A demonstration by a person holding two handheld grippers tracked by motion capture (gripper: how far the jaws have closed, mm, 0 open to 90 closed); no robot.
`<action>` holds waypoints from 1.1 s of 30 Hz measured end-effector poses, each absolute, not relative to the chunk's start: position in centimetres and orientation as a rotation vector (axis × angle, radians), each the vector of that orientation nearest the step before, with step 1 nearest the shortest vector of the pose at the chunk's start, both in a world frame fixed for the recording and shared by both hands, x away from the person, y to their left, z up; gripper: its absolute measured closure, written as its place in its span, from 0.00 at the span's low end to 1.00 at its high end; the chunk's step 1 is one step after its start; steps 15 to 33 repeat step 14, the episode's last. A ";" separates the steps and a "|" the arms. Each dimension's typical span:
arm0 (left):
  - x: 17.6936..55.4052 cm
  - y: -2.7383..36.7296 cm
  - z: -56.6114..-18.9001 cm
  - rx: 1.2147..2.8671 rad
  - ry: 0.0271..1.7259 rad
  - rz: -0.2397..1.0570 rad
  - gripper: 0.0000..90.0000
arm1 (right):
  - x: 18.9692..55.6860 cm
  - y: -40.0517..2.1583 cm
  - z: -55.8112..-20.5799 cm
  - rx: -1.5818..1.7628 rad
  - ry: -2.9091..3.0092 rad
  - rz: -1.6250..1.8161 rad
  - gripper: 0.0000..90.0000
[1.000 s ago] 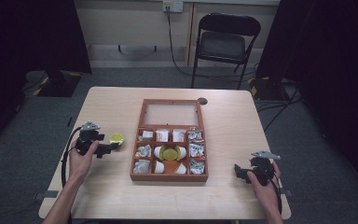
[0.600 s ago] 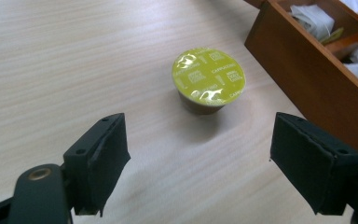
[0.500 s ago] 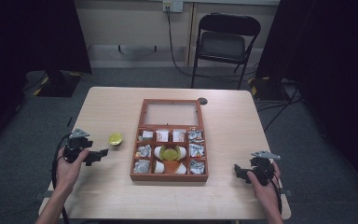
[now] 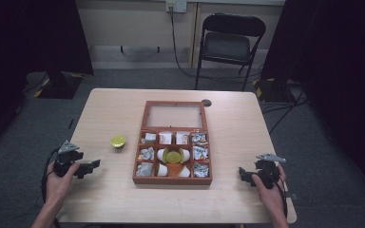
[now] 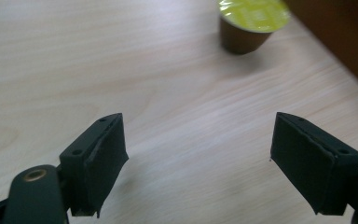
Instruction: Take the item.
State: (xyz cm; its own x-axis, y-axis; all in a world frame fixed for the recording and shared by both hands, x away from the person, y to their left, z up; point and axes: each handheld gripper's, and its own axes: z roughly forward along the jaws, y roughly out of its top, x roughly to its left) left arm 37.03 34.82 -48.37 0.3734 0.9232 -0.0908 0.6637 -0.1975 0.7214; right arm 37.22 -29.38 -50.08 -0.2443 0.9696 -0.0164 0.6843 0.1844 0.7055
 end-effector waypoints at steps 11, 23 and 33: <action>36.8 34.3 -50.4 1.965 1.358 0.576 0.15 | 37.2 -29.4 -50.1 1.547 2.000 0.811 0.00; 36.8 34.2 -50.4 1.963 1.370 0.581 0.14 | 37.2 -29.4 -50.1 1.546 2.001 0.811 0.00; 36.8 34.2 -50.4 1.963 1.370 0.581 0.14 | 37.2 -29.4 -50.1 1.546 2.001 0.811 0.00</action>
